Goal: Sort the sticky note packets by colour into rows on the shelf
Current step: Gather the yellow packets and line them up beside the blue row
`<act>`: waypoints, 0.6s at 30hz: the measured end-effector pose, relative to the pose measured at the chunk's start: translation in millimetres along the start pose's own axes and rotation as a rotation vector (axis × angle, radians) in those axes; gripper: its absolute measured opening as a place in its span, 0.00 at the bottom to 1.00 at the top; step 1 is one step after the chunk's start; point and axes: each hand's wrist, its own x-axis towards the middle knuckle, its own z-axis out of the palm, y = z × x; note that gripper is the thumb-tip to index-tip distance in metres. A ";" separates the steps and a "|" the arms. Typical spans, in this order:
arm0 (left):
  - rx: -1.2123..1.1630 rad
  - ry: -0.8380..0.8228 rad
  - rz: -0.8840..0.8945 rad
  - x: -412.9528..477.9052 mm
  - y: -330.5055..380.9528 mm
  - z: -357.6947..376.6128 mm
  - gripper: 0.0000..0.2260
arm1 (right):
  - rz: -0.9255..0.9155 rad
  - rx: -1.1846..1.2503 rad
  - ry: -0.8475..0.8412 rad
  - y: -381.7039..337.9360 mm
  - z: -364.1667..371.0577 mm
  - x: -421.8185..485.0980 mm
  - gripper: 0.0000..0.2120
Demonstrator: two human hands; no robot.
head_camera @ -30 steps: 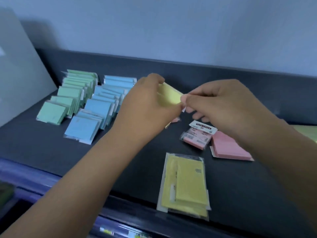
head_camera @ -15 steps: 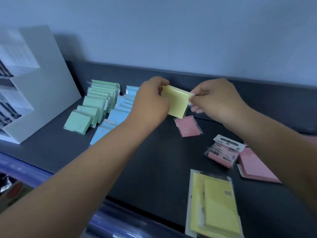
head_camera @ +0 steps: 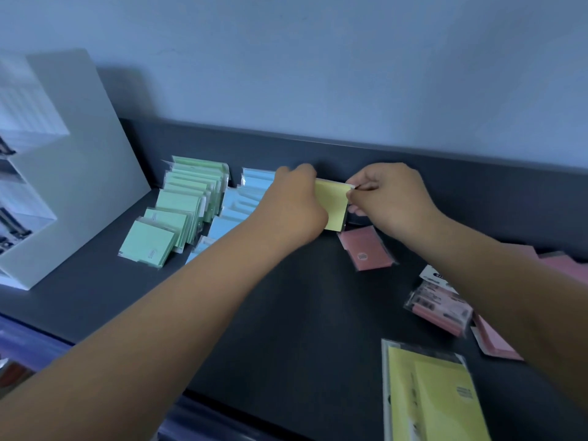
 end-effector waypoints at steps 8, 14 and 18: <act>-0.124 -0.036 -0.020 7.8 0.7 -0.4 0.25 | -0.012 -0.138 0.038 6.6 -1.9 0.2 0.09; -0.165 -0.070 0.006 15.9 -1.6 11.2 0.26 | -0.062 -0.332 0.070 5.9 -8.6 -7.7 0.10; -0.182 -0.068 0.021 21.0 0.8 18.5 0.26 | -0.014 -0.353 0.129 9.6 -13.2 -8.1 0.10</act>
